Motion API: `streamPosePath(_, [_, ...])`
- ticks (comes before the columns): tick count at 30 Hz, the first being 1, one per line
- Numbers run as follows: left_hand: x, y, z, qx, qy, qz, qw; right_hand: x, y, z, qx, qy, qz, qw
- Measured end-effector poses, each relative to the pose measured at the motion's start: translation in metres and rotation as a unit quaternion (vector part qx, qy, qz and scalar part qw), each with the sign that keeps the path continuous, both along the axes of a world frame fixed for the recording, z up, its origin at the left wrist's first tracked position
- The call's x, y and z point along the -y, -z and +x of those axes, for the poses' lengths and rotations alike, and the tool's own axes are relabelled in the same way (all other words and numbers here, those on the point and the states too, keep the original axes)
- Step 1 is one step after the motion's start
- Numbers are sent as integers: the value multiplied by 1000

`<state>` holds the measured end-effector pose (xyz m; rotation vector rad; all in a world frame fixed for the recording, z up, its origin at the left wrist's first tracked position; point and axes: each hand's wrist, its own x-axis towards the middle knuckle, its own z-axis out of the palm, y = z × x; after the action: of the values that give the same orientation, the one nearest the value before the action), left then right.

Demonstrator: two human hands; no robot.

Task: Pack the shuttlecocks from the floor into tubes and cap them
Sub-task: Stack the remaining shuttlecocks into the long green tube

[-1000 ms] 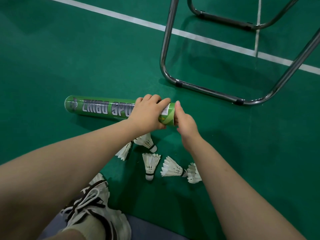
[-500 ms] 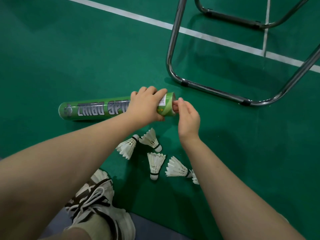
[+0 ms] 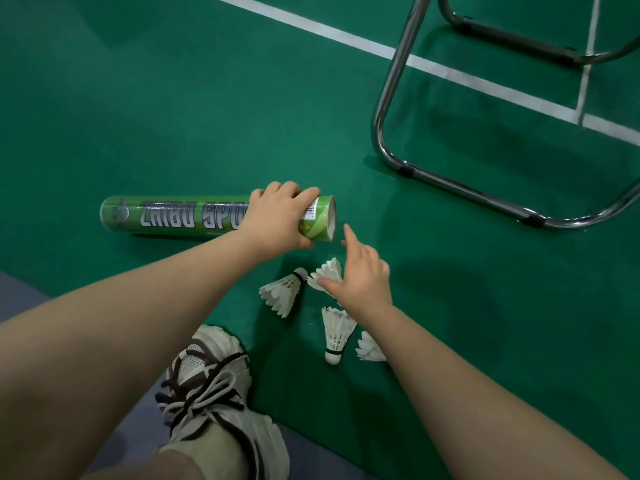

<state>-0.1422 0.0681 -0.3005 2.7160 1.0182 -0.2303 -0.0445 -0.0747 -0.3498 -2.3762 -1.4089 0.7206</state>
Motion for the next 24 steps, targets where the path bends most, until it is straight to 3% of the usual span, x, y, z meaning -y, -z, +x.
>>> streamPosePath(5, [-7,-2,-2,10,-14,4,1000,4,16,0,9,-49,-69,996])
streamPosePath(9, [-6,2,-1,0,-10,-4,1000,5,16,14,52,-76,-36,995])
streamPosePath(14, [-3,4,-1,-7,-9,-6,1000,4,9,43,-6,91,17,996])
streamPosePath(16, [-1,5,-1,-8,-8,-5,1000,4,-1,54,-71,216,75,971])
streamPosePath(19, [5,5,2,-9,-4,-7,1000,1,-21,63,-208,363,192,888])
streamPosePath(22, [15,6,10,-12,2,-7,1000,-5,-39,61,-264,399,265,837])
streamPosePath(24, [21,6,15,-8,5,-5,1000,-10,-48,55,-283,381,267,839])
